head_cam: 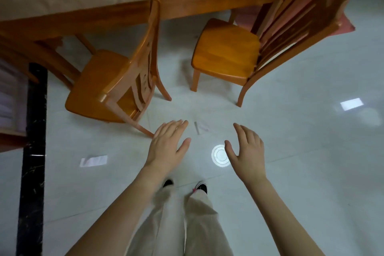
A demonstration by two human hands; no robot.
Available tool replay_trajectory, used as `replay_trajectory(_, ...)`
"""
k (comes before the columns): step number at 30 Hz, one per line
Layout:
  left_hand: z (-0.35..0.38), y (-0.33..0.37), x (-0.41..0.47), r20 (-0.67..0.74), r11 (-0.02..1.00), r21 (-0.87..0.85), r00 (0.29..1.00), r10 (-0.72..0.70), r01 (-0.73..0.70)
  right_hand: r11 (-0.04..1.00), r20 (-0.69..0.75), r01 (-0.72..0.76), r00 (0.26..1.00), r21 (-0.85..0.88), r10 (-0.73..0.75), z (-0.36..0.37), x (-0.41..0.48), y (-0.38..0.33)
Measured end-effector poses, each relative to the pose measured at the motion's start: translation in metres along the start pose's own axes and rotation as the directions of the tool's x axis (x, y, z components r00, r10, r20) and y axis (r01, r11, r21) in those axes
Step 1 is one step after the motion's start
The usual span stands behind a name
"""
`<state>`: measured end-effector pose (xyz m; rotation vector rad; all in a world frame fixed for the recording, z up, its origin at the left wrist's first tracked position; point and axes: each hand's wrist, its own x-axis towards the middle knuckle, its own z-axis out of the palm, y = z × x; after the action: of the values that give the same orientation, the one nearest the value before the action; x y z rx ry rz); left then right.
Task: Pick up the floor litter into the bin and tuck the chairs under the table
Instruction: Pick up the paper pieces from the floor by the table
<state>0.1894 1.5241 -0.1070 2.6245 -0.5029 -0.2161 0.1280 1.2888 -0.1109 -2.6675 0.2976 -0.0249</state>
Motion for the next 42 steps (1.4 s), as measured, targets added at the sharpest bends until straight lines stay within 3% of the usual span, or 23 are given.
replay_trajectory(7,0.124,-0.083,0.117,0.081,0.999,0.05,0.997,0.006,-0.01,0.999,0.078,-0.024,0.997,0.031,0.021,0.143,0.112,0.066)
replay_trajectory(16,0.377,-0.247,0.22,0.18,0.991,0.09,0.981,0.078,-0.095,0.972,0.265,-0.205,0.949,0.112,0.17,0.453,0.195,0.192)
replay_trajectory(24,0.537,-0.331,0.257,0.178,0.99,0.072,0.978,0.107,-0.121,0.981,0.381,-0.156,0.905,-0.118,0.19,0.638,0.223,0.269)
replay_trajectory(28,0.564,-0.351,0.257,0.171,0.989,0.072,0.978,0.118,-0.132,0.969,0.395,-0.171,0.89,-0.179,0.23,0.668,0.224,0.289)
replay_trajectory(34,0.562,-0.35,0.243,0.2,0.992,0.06,0.975,0.095,-0.109,0.977,0.328,-0.151,0.925,-0.151,0.193,0.663,0.214,0.291)
replay_trajectory(38,0.528,-0.327,0.232,0.2,0.995,0.038,0.976,0.088,-0.097,0.982,0.277,-0.187,0.942,-0.035,0.189,0.613,0.205,0.275)
replay_trajectory(42,0.452,-0.275,0.218,0.185,0.998,0.01,0.981,0.062,-0.065,0.975,0.212,-0.216,0.957,0.062,0.198,0.509,0.191,0.243)
